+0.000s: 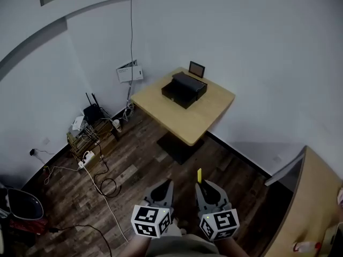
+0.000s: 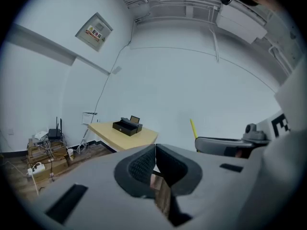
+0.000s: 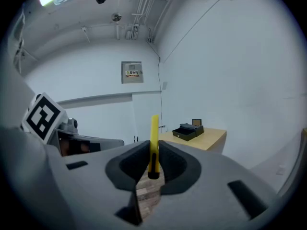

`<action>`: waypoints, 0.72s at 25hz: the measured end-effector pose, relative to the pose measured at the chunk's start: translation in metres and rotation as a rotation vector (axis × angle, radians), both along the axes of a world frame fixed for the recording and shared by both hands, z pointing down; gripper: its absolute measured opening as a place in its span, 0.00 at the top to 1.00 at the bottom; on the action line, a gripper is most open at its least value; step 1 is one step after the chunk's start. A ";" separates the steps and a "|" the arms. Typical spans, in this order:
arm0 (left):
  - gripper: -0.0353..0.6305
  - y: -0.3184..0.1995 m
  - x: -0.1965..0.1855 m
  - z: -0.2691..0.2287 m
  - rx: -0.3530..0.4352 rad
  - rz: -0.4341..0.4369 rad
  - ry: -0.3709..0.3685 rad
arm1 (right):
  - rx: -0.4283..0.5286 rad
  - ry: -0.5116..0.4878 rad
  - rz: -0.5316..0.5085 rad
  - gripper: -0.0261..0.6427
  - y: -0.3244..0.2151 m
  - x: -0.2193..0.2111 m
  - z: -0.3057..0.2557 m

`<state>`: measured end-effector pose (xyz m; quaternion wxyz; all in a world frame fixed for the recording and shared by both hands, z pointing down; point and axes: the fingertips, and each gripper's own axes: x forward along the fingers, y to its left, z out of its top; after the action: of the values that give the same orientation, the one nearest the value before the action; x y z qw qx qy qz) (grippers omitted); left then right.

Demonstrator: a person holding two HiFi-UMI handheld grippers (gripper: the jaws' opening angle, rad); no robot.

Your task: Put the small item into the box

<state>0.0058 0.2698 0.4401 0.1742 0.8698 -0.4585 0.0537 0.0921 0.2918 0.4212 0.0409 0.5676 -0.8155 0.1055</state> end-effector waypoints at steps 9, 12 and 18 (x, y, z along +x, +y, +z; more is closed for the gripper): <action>0.94 -0.018 -0.004 0.005 -0.029 0.004 0.032 | 0.014 -0.040 0.010 0.89 -0.017 0.000 -0.008; 0.94 -0.036 -0.007 0.008 -0.036 0.002 0.042 | 0.001 -0.048 0.005 0.89 -0.035 -0.003 -0.006; 0.94 -0.089 -0.015 0.009 -0.037 0.005 0.060 | 0.015 -0.041 -0.004 0.89 -0.090 -0.013 -0.008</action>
<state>-0.0087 0.1813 0.4488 0.2040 0.8686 -0.4500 0.0366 0.0790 0.2019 0.4133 0.0201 0.5642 -0.8179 0.1108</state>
